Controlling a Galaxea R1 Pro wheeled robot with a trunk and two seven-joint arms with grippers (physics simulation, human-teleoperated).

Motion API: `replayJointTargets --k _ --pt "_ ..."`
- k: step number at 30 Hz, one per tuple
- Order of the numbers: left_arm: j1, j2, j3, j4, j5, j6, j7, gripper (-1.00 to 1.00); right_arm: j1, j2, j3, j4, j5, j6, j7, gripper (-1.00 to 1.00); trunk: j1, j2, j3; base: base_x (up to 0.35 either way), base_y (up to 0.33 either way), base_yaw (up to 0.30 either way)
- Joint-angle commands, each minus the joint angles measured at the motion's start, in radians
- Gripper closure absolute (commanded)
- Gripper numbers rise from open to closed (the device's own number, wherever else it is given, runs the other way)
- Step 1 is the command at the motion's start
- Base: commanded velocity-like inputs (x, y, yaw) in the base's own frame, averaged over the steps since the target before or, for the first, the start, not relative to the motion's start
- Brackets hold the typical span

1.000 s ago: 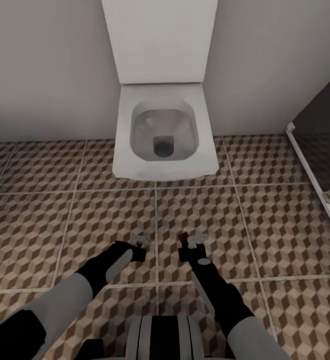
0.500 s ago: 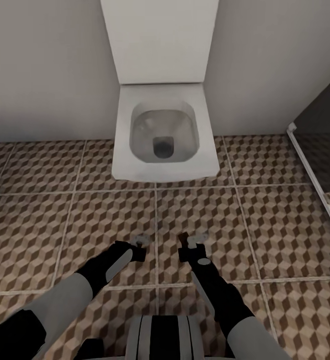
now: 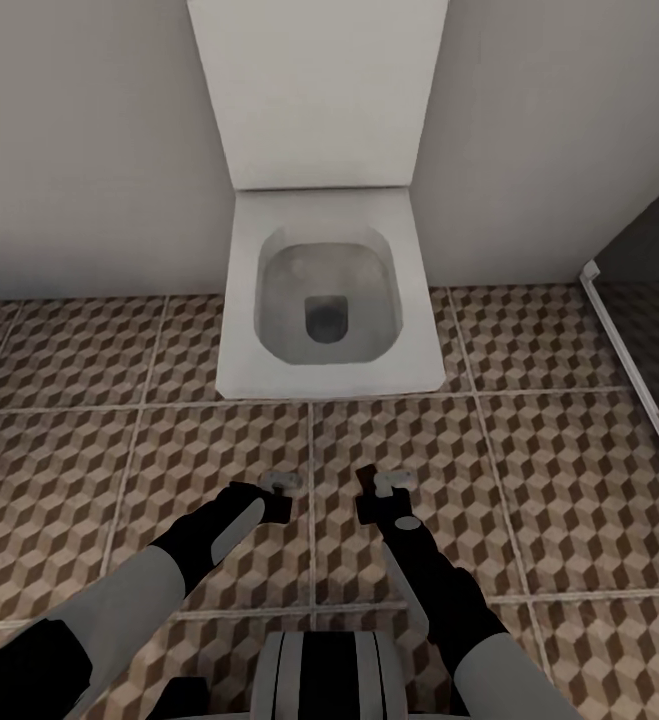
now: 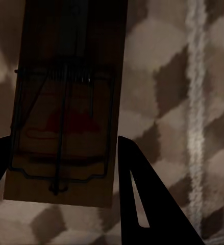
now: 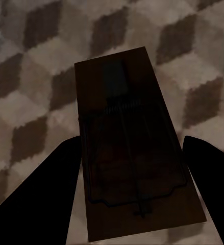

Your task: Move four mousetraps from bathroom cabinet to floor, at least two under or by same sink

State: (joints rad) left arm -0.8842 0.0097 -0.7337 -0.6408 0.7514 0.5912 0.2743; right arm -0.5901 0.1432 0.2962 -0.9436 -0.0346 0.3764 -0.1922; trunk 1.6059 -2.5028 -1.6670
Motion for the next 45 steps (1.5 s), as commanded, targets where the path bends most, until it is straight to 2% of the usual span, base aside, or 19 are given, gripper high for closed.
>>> replayJointTargets --k 1,39,45 --pt "-0.001 0.001 -0.006 -0.002 0.006 0.002 0.008 1.0 0.0 0.0 0.003 -0.001 -0.004 0.005 -0.007 1.0 0.0 0.0 -0.001 0.028 0.0 0.0" --pt "0.0 -0.009 -0.006 -0.003 0.006 0.001 0.008 1.0 0.0 -0.005 0.001 0.032 -0.005 -0.005 0.006 1.0 0.0 0.0 -0.001 0.001 0.0 0.0" --pt "0.0 -0.011 -0.006 -0.003 0.006 0.001 0.008 1.0 0.0 -0.005 0.0 0.062 -0.003 -0.005 0.063 1.0 0.0 0.0 -0.001 0.0 0.0 0.0"
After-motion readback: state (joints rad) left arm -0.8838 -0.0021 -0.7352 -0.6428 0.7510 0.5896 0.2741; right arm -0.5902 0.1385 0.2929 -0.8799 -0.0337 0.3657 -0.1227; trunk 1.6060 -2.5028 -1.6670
